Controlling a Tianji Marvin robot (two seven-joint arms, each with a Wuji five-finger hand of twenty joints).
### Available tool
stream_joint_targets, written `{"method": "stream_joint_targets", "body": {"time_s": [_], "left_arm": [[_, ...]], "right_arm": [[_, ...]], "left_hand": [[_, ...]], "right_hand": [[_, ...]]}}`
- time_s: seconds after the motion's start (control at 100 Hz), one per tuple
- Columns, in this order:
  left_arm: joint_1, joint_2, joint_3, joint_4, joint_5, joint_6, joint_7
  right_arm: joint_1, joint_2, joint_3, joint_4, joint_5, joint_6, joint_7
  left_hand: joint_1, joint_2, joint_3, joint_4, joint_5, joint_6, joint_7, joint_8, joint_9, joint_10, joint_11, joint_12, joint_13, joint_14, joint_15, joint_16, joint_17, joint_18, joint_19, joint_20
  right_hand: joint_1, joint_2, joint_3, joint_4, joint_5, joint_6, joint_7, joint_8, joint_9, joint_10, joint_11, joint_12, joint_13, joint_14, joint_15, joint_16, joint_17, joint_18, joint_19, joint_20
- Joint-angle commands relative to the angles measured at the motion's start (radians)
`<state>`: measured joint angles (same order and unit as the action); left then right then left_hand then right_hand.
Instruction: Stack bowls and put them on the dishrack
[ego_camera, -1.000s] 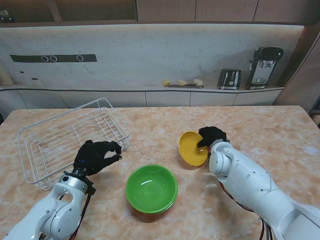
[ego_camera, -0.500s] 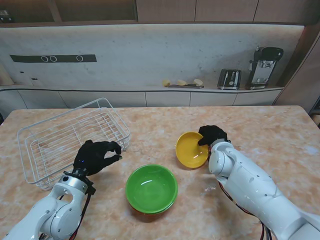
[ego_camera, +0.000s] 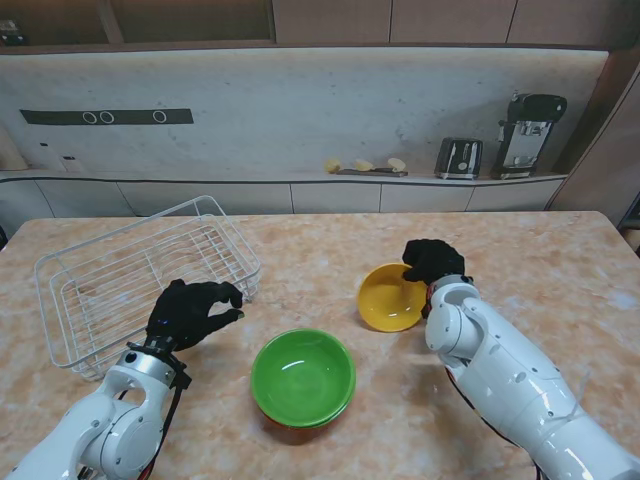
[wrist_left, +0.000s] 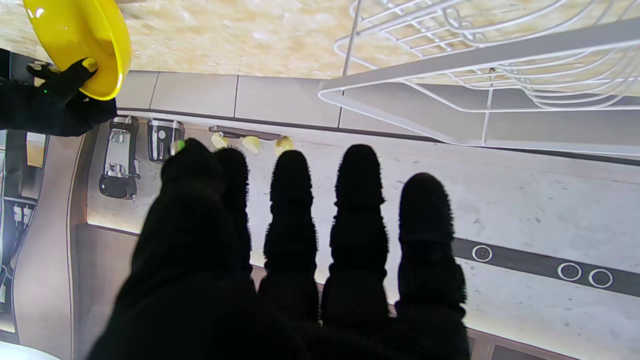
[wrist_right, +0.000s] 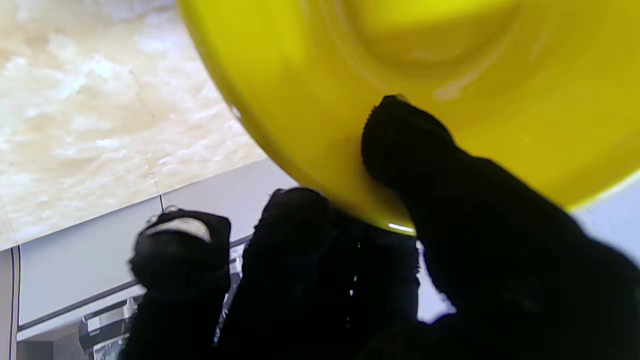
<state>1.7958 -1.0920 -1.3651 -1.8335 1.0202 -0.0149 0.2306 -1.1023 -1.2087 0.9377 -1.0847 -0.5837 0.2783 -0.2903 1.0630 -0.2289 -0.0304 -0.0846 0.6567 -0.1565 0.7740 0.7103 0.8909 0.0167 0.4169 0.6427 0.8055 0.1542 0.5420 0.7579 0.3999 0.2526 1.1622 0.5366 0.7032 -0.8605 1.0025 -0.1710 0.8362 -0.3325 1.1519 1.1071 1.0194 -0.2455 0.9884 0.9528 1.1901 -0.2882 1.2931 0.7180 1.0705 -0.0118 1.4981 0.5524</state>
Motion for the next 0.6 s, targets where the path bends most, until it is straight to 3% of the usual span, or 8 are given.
{"method": "stream_joint_targets", "body": {"time_s": [0.0, 0.59], "left_arm": [[0.005, -0.002, 0.0, -0.005, 0.002, -0.003, -0.011], [0.006, -0.002, 0.0, -0.005, 0.002, -0.004, -0.008]], "right_arm": [[-0.021, 0.004, 0.008, -0.028, -0.008, -0.008, 0.004], [-0.178, 0.027, 0.138, -0.283, -0.095, -0.083, -0.044]], "left_hand": [[0.005, 0.04, -0.013, -0.009, 0.017, -0.015, -0.006, -0.006, 0.018, 0.001, -0.009, -0.01, -0.004, 0.015, 0.0, -0.008, -0.008, 0.019, -0.001, 0.009], [0.004, 0.041, -0.014, -0.01, 0.018, -0.015, -0.005, -0.005, 0.018, 0.0, -0.009, -0.01, -0.004, 0.014, 0.0, -0.008, -0.009, 0.019, -0.002, 0.009]], "right_hand": [[0.166, 0.114, 0.179, 0.139, 0.174, -0.179, 0.137, -0.009, 0.03, -0.045, -0.008, 0.02, 0.031, -0.05, -0.013, 0.017, 0.04, -0.025, 0.044, 0.029], [0.175, 0.135, 0.175, 0.157, 0.21, -0.185, 0.134, 0.017, 0.06, -0.043, -0.02, 0.041, 0.059, -0.056, -0.012, 0.036, 0.051, -0.043, 0.083, 0.088]]}}
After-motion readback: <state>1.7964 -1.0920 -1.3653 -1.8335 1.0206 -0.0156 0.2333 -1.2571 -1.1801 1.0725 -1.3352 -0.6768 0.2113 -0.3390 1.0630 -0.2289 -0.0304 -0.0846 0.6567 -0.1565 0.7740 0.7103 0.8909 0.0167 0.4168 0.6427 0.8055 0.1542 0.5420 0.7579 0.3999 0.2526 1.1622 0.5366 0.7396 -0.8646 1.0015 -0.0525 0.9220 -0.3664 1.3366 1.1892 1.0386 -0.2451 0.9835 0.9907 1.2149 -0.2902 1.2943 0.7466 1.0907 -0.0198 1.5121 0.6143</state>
